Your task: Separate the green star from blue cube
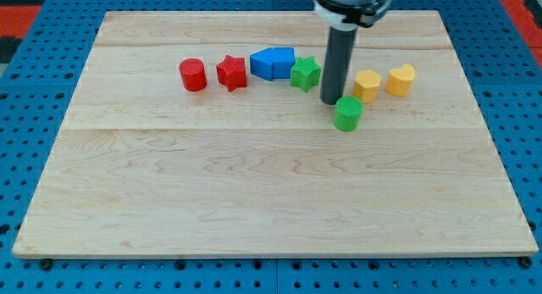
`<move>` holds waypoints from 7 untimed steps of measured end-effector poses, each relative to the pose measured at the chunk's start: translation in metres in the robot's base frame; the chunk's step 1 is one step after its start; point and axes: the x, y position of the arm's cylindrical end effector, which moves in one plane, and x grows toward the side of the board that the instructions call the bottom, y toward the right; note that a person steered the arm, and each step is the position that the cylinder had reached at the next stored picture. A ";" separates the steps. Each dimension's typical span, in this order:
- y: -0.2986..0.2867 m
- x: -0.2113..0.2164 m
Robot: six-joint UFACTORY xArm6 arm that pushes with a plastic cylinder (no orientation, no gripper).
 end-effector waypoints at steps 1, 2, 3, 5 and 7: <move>-0.036 -0.001; -0.057 -0.013; -0.059 -0.023; -0.049 -0.029; -0.032 -0.056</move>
